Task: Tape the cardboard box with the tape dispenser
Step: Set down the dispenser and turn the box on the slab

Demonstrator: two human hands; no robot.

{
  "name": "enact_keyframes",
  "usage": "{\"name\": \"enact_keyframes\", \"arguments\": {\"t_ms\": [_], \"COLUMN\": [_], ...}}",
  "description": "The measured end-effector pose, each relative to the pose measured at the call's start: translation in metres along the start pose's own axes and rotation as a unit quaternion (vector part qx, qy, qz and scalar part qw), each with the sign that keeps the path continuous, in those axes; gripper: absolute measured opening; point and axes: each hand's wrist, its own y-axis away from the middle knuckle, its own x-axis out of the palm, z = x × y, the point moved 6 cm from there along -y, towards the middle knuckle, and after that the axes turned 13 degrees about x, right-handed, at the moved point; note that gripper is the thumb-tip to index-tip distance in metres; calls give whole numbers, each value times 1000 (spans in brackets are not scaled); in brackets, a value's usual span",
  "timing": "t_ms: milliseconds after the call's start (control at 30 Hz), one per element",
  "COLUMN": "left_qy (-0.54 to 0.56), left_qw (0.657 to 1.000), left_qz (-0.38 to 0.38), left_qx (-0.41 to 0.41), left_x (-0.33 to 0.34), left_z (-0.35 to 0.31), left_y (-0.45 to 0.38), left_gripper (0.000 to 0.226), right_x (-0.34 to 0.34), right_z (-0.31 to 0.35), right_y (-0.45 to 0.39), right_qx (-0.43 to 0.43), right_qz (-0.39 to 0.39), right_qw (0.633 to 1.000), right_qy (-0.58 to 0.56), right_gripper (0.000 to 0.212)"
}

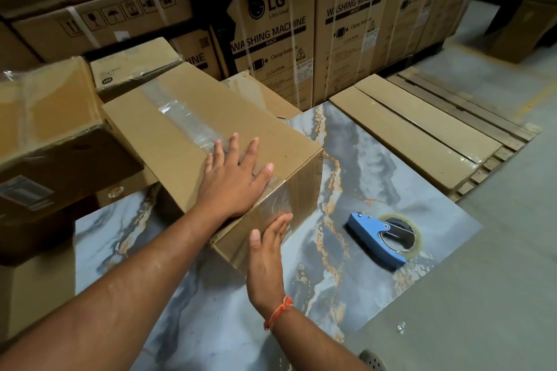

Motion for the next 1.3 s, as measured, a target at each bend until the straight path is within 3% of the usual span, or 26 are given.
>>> {"name": "enact_keyframes", "arguments": {"t_ms": [100,233,367,600,733,900,1033,1300], "left_qy": [-1,2,4,12,9,14,-2,1], "left_qw": [1000,1000,1000,1000,1000,1000,1000,999], "left_qz": [-4,-10,-11,-17,-11,9,14,1], "left_qx": [2,0,0,1,-4,11,7,-37], "left_x": [0,0,-1,-2,-1,-5,-11,-15], "left_z": [0,1,1,0,0,8,25,30], "left_y": [1,0,2,2,2,-2,-8,-6], "left_gripper": [72,72,72,73,74,87,94,84], "right_x": [-8,-12,-8,-12,-18,-32,-42,-70], "right_z": [11,60,49,-6,-9,-4,1,15], "right_y": [7,30,26,2,2,7,14,22], "right_qx": [16,-115,-125,25,42,42,29,2], "right_qz": [13,-39,-52,52,65,71,67,69], "right_qw": [1000,992,989,998,994,990,990,988], "right_qy": [-17,29,59,40,72,111,118,141], "right_gripper": [71,89,88,95,110,81,78,72]}}
